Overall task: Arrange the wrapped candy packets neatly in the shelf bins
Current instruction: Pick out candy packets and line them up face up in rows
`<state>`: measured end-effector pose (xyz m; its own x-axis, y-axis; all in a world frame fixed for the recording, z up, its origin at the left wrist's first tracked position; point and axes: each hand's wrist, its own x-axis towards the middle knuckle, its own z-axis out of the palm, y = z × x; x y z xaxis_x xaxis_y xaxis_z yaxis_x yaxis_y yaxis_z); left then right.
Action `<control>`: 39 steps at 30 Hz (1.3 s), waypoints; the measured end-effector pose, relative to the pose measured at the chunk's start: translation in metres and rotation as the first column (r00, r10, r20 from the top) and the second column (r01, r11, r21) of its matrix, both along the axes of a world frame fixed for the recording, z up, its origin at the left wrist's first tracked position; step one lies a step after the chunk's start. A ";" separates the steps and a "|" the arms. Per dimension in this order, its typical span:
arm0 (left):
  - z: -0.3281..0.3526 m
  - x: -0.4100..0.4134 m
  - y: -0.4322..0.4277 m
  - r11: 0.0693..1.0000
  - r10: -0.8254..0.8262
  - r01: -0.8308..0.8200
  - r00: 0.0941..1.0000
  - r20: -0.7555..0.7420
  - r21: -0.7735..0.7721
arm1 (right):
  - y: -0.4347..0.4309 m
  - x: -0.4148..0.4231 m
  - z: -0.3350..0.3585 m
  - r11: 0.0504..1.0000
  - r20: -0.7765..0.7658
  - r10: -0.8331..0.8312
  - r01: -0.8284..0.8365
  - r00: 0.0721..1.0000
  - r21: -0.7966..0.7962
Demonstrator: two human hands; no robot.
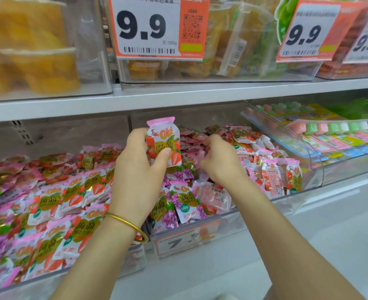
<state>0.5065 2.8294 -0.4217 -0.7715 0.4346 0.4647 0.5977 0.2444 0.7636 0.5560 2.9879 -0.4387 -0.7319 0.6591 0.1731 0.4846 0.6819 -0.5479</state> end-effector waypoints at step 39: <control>0.005 0.004 -0.001 0.997 -0.072 0.071 0.992 0.102 0.012 | 0.001 0.055 0.027 0.978 0.179 0.206 -0.198 0.962 -0.063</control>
